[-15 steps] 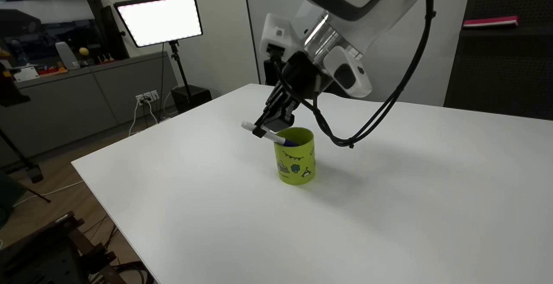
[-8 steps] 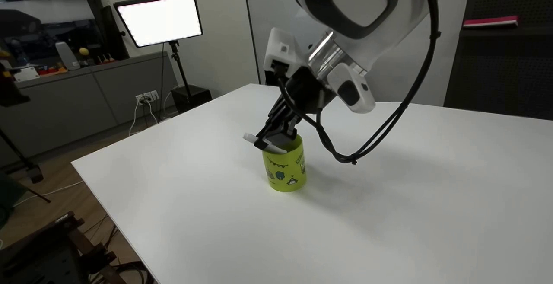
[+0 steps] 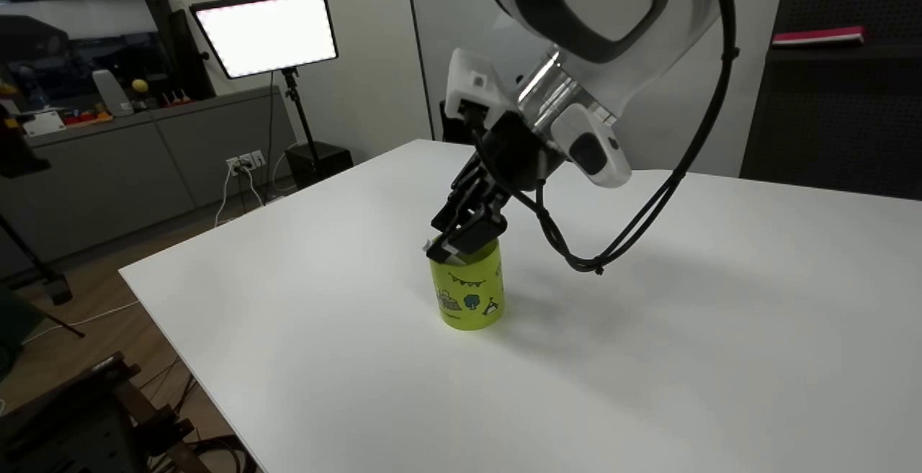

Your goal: Put the blue marker inside the yellow mug

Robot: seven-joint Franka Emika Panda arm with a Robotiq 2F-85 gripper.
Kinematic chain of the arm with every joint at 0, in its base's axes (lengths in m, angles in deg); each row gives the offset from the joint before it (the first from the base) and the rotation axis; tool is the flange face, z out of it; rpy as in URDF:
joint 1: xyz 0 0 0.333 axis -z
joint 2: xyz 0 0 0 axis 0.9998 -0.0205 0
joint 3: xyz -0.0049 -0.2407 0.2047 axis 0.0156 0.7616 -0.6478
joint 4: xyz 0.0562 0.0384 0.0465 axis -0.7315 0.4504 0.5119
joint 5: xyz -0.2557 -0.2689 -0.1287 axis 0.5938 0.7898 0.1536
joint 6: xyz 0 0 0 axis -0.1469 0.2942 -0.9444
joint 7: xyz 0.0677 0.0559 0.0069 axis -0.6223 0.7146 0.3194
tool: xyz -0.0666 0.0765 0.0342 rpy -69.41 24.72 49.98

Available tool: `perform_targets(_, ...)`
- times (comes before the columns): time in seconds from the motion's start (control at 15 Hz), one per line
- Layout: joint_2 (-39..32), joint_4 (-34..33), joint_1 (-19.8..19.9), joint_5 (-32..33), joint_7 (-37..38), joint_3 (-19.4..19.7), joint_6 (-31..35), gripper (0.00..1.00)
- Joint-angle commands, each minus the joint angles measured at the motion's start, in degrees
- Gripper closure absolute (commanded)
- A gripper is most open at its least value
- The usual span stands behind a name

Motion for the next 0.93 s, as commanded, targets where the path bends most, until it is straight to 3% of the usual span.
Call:
perform_targets(0.0, 0.8, -0.9, -1.4, 4.0, 1.4, 0.2, -0.3, 0.11)
perform_targets(0.13, 1.9, -1.1, -2.1, 6.1, 1.9, -0.1, -0.4, 0.01)
perform_targets(0.47, 6.7, -0.7, -4.8, 11.7, 2.6, -0.7, -0.4, 0.0)
perform_targets(0.87, 19.6, 4.6, -8.4, 18.2, -2.4, -3.5, 1.8, 0.0)
